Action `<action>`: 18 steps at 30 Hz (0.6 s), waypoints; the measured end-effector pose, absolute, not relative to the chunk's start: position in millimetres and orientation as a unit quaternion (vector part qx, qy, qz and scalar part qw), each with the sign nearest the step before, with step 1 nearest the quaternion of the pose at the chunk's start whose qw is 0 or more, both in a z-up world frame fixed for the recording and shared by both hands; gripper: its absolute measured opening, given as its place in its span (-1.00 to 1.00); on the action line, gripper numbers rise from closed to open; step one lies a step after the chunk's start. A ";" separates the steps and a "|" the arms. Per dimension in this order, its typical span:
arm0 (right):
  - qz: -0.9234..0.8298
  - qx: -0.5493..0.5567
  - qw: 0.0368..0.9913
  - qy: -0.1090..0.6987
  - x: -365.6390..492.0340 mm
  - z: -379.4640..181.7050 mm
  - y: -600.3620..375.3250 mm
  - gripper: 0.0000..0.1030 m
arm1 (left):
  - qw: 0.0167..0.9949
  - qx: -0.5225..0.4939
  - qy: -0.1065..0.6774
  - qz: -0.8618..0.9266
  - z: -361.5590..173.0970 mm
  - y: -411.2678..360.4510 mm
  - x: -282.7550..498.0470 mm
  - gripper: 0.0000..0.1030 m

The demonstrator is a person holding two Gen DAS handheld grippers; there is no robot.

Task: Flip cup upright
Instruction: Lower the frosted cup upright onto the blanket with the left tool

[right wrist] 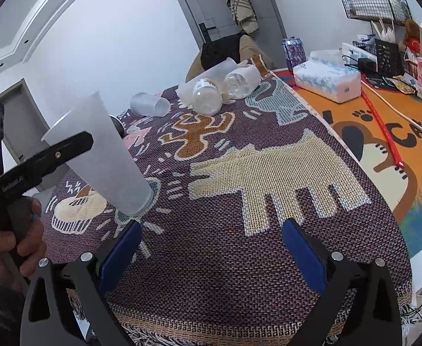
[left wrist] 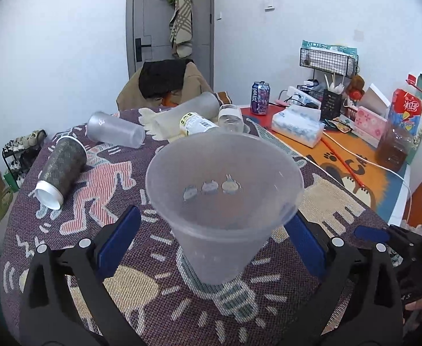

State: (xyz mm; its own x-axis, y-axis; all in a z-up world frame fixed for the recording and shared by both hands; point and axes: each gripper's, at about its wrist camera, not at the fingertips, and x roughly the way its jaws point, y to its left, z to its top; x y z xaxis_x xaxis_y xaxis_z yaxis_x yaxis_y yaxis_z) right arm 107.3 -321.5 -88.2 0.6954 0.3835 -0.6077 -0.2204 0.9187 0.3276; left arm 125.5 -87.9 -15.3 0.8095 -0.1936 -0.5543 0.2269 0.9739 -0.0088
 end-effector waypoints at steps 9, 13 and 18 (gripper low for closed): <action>0.165 0.114 0.922 0.333 96.9 -72.0 -319.6 0.85 | 0.951 0.022 0.291 -0.101 -14.8 -72.6 107.9 0.90; 0.170 0.108 0.925 0.323 91.6 -64.9 -314.2 0.85 | 0.953 0.020 0.285 -0.101 -10.3 -65.9 96.8 0.90; 0.175 0.101 0.930 0.308 82.8 -54.1 -307.3 0.85 | 0.956 0.016 0.278 -0.096 -5.3 -56.3 82.0 0.90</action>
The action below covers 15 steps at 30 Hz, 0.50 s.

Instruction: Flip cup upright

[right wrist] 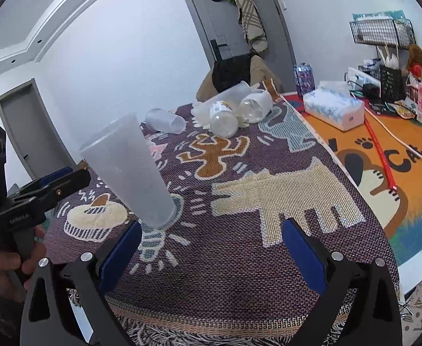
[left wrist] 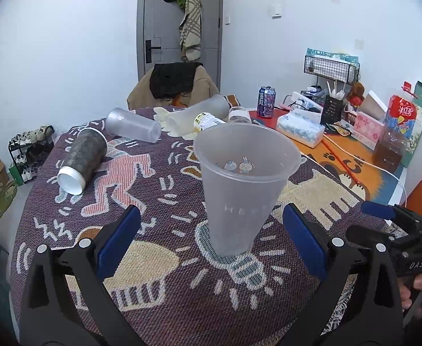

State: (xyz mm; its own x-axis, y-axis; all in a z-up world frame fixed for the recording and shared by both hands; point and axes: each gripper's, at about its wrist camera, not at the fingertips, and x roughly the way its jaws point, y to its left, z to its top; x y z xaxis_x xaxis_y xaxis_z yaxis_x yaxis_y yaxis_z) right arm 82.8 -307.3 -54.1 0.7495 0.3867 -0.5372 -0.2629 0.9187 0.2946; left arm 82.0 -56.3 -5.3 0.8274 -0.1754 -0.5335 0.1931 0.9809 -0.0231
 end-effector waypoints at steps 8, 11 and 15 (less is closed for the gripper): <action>0.184 0.092 0.933 0.294 72.8 -42.9 -295.0 0.85 | 0.960 0.014 0.267 -0.082 0.9 -43.5 60.8 0.90; 0.188 0.089 0.935 0.288 68.2 -38.3 -290.4 0.85 | 0.961 0.014 0.265 -0.075 2.3 -39.2 53.1 0.90; 0.192 0.085 0.937 0.279 62.4 -32.3 -285.8 0.85 | 0.963 0.012 0.261 -0.066 4.4 -32.6 42.6 0.90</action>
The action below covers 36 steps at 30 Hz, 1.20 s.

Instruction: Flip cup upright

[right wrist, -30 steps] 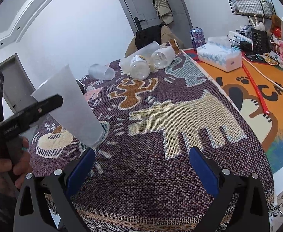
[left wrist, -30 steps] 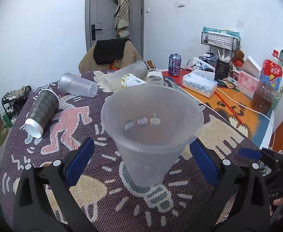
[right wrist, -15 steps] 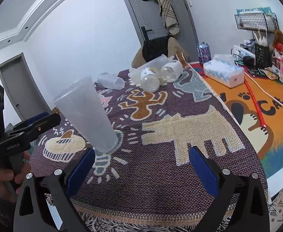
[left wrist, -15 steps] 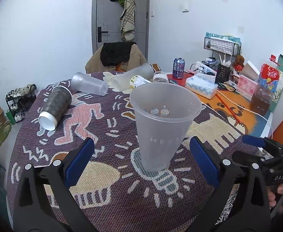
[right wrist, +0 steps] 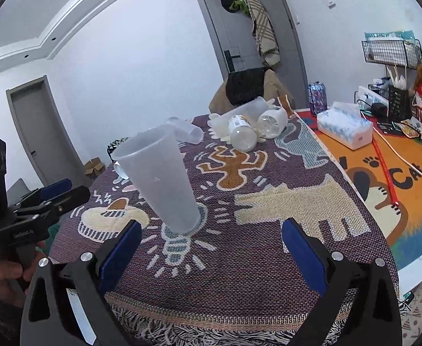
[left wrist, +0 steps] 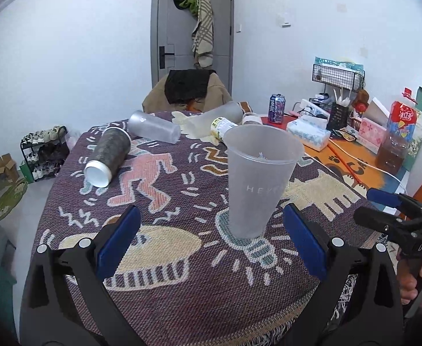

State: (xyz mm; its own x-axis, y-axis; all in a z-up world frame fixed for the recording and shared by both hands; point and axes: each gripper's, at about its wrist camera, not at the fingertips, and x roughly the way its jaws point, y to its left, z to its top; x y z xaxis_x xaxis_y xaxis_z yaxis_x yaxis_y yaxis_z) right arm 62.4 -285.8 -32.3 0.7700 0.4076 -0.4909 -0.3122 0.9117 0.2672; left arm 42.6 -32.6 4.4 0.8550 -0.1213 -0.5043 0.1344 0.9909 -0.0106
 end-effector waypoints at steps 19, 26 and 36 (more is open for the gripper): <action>0.201 0.071 0.941 0.264 47.4 -18.6 -278.8 0.85 | 0.970 0.014 0.238 -0.047 18.1 -25.5 20.7 0.90; 0.199 0.072 0.941 0.265 48.6 -20.8 -280.6 0.85 | 0.971 0.018 0.235 -0.042 17.9 -26.6 19.0 0.90; 0.198 0.071 0.941 0.264 48.5 -20.6 -281.1 0.85 | 0.973 0.021 0.227 -0.032 17.7 -27.5 16.1 0.90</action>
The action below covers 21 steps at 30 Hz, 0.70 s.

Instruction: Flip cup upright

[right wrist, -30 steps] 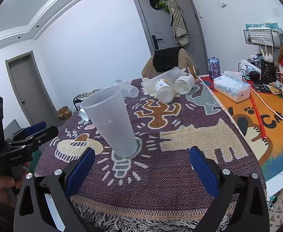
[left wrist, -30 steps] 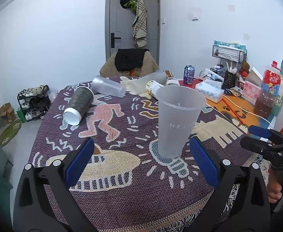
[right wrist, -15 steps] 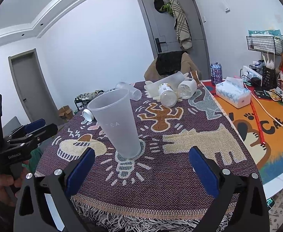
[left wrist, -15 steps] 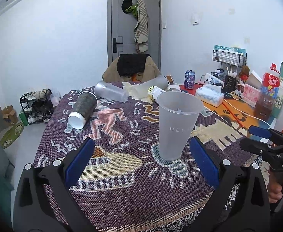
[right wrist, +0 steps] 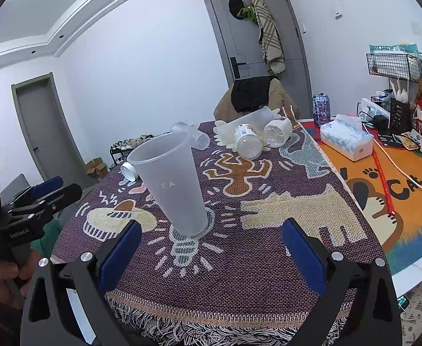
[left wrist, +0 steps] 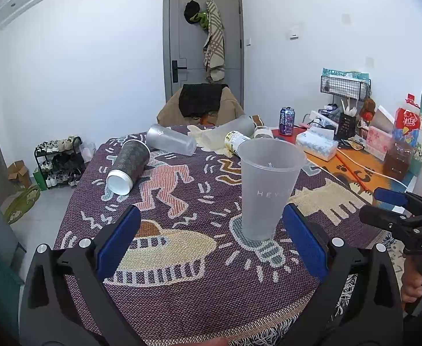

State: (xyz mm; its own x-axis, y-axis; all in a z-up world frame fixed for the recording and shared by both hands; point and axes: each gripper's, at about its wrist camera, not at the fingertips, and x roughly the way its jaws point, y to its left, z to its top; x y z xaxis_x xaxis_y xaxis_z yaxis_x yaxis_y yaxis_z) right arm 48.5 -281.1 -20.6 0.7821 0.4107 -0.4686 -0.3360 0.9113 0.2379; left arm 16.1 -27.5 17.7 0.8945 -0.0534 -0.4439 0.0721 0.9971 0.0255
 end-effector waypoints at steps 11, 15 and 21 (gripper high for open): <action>0.198 0.069 0.942 0.263 48.6 -21.3 -281.1 0.85 | 0.973 0.022 0.228 -0.024 16.2 -26.3 15.6 0.90; 0.198 0.070 0.942 0.263 48.3 -20.8 -280.8 0.85 | 0.974 0.020 0.226 -0.024 16.3 -26.7 14.9 0.90; 0.199 0.070 0.941 0.263 48.3 -20.9 -280.9 0.85 | 0.974 0.018 0.225 -0.023 16.1 -24.4 14.3 0.90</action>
